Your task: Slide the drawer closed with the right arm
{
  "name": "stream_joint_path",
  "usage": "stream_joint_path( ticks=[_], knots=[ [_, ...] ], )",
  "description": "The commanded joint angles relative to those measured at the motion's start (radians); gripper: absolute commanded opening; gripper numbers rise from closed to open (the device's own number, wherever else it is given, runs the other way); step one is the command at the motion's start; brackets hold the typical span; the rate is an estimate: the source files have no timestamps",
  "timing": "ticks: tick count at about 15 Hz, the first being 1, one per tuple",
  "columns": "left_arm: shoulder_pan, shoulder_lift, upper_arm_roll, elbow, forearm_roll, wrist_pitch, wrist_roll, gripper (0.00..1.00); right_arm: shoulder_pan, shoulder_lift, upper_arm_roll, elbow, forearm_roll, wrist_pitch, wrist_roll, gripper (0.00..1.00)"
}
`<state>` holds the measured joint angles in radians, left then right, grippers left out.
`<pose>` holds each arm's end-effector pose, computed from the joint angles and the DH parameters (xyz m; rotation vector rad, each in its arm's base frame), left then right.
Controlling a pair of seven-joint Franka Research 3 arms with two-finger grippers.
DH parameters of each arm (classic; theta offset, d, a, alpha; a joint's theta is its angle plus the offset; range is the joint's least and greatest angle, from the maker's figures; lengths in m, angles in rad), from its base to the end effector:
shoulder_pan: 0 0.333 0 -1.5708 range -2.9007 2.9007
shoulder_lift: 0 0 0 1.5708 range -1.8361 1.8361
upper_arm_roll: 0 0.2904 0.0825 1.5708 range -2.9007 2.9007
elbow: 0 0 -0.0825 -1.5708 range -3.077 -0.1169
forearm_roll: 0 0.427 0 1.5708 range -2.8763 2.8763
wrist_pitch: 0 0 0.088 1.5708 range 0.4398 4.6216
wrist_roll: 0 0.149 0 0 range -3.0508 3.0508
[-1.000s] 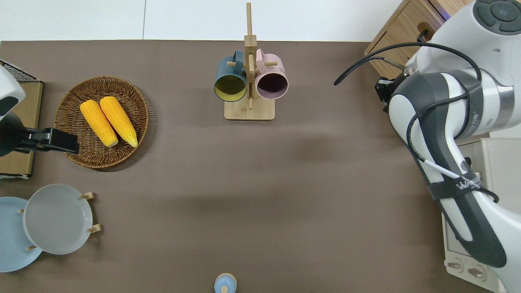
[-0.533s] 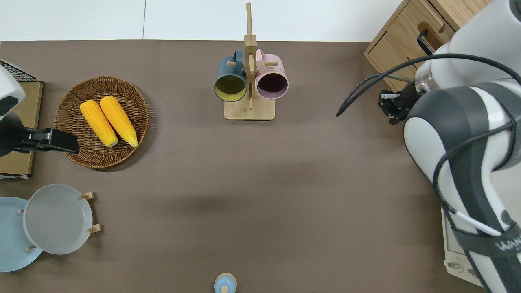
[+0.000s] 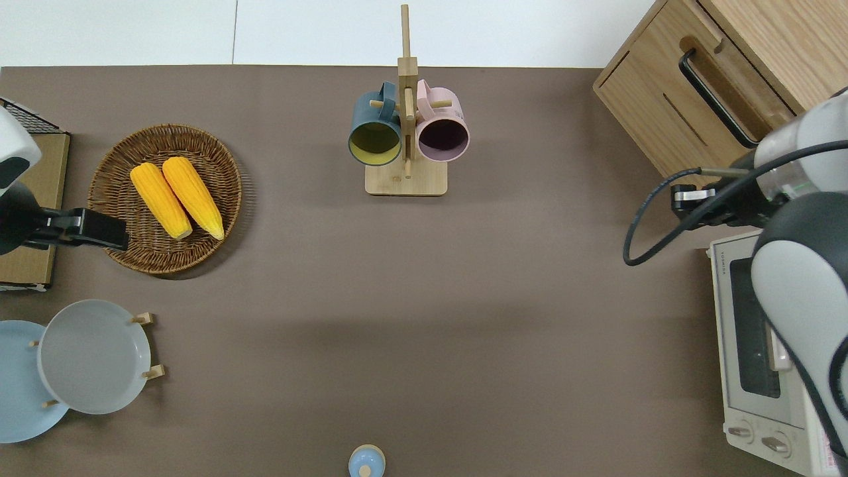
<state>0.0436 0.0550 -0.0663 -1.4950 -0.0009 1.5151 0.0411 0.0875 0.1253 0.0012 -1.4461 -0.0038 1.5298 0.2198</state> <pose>0.6061 -0.0130 0.5579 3.1347 -0.1000 -0.0545 0.6245 0.0549 0.5405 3.1242 -0.2052 -0.0635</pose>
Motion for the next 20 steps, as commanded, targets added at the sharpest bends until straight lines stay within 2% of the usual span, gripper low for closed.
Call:
stream_joint_path(
  ticks=[1,2,3,4,5,6,7,8,10,14,20],
  knots=[
    [-0.007,-0.004,0.000,0.009,0.018,-0.018,-0.010,0.99,-0.025,-0.075,-0.020,-0.140,0.031,0.075,-0.105,0.000],
    [-0.007,-0.004,0.000,0.009,0.018,-0.018,-0.010,0.99,-0.038,-0.090,-0.020,-0.176,0.031,0.097,-0.114,0.002],
    [-0.007,-0.004,0.000,0.010,0.018,-0.018,-0.010,0.99,-0.041,-0.105,-0.020,-0.209,0.030,0.125,-0.126,0.058],
    [-0.007,-0.004,0.000,0.009,0.018,-0.018,-0.010,0.99,-0.040,-0.111,-0.020,-0.224,0.030,0.133,-0.131,0.160],
    [-0.007,-0.004,0.000,0.009,0.018,-0.018,-0.010,0.99,-0.038,-0.113,-0.020,-0.227,0.027,0.131,-0.131,0.329],
    [-0.007,-0.004,0.000,0.009,0.018,-0.018,-0.010,0.99,-0.034,-0.113,-0.020,-0.226,0.016,0.133,-0.131,0.571],
    [-0.007,-0.004,0.000,0.009,0.018,-0.018,-0.010,0.99,-0.029,-0.115,-0.020,-0.224,0.015,0.133,-0.122,0.942],
    [-0.007,-0.004,0.000,0.010,0.018,-0.018,-0.010,0.99,-0.026,-0.115,-0.020,-0.223,0.015,0.133,-0.120,0.983],
    [-0.007,-0.004,0.000,0.009,0.018,-0.018,-0.010,0.99,-0.022,-0.113,-0.020,-0.215,0.011,0.130,-0.106,0.983],
    [-0.007,-0.004,0.000,0.010,0.018,-0.018,-0.010,0.99,-0.005,-0.098,-0.020,-0.172,0.004,0.127,-0.045,0.983],
    [-0.007,-0.004,0.000,0.010,0.018,-0.018,-0.010,0.99,-0.006,-0.098,-0.014,-0.162,-0.025,0.116,-0.051,0.985]
  ],
)
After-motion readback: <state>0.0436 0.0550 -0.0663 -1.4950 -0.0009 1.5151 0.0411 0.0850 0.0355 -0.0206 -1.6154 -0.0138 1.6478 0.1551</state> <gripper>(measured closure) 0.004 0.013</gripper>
